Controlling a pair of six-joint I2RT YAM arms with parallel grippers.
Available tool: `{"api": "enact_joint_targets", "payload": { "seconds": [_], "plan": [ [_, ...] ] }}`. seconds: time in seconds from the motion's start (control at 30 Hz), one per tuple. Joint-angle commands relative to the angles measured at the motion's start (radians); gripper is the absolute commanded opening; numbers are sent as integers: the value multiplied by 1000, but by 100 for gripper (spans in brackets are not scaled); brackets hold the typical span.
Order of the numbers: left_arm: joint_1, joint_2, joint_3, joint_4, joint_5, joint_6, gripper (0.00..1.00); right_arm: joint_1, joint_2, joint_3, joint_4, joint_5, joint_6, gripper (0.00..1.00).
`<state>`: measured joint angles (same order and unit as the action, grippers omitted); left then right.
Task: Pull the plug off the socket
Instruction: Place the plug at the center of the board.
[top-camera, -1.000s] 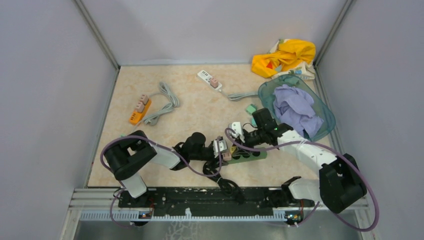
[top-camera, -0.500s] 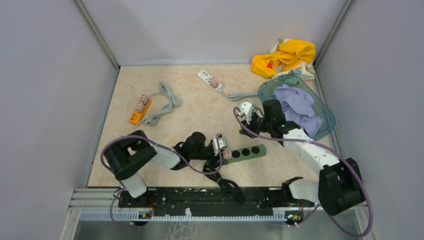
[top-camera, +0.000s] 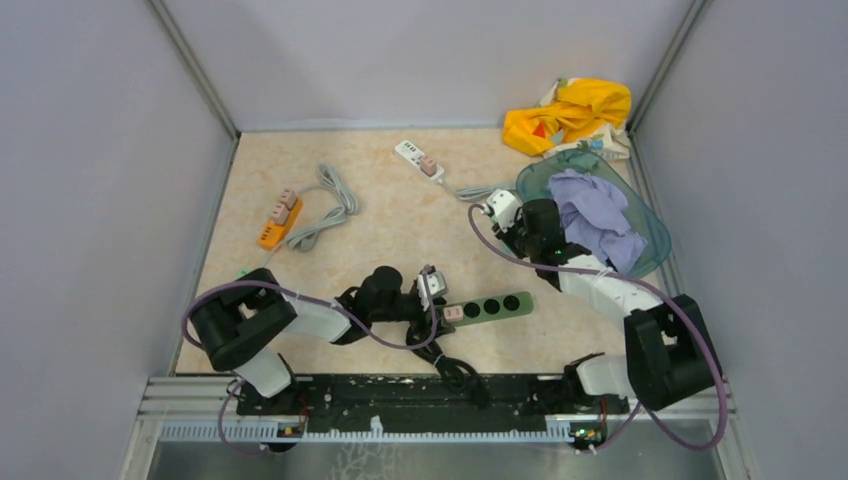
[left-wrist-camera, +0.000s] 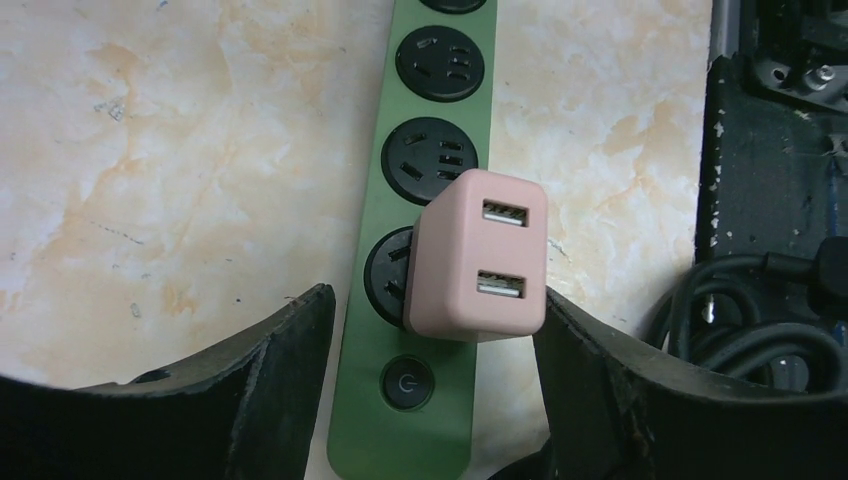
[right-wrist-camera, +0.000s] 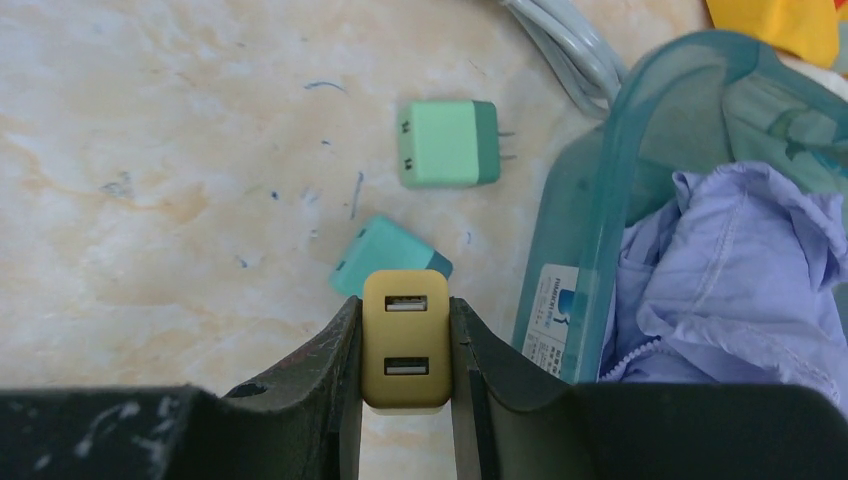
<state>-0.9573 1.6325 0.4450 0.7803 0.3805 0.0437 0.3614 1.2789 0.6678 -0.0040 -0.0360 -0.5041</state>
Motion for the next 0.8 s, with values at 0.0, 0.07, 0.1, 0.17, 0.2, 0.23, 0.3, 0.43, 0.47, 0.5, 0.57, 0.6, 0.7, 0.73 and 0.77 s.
{"api": "enact_joint_targets", "payload": {
  "seconds": [0.0,0.07,0.1,0.17,0.2,0.23,0.3,0.43,0.47,0.5,0.57,0.6,0.7,0.73,0.77],
  "plan": [
    [3,-66,-23,9,-5,-14,77,-10,66,5,111,182,24,5],
    [3,-95,-34,1,-9,-21,77,-10,87,9,120,205,42,6],
    [2,-113,-38,-6,-9,-25,77,-10,97,11,123,211,50,7],
    [3,-155,-45,-23,-17,-39,80,-10,113,10,144,237,64,9],
    [3,-174,-50,-33,-19,-44,80,-10,121,12,153,250,72,10],
    [3,-193,-56,-40,-21,-49,80,-10,127,12,164,268,78,13],
    [3,-229,-71,-53,-29,-60,81,-10,142,12,193,311,83,24],
    [2,-298,-105,-58,-40,-87,84,-10,158,9,207,321,85,48],
    [3,-316,-113,-64,-44,-92,85,-10,158,9,208,321,87,52],
    [2,-335,-120,-70,-48,-96,86,-10,157,9,209,320,89,55],
    [4,-381,-136,-82,-60,-104,87,-10,157,9,210,321,91,57],
    [4,-405,-144,-89,-72,-109,96,-10,155,9,208,321,92,57],
    [4,-494,-175,-100,-101,-123,100,-10,136,13,199,310,100,57],
    [5,-525,-187,-101,-115,-131,100,-10,126,14,193,300,104,57],
    [3,-565,-199,-103,-133,-143,100,-9,115,16,185,289,108,57]
  ]
}}
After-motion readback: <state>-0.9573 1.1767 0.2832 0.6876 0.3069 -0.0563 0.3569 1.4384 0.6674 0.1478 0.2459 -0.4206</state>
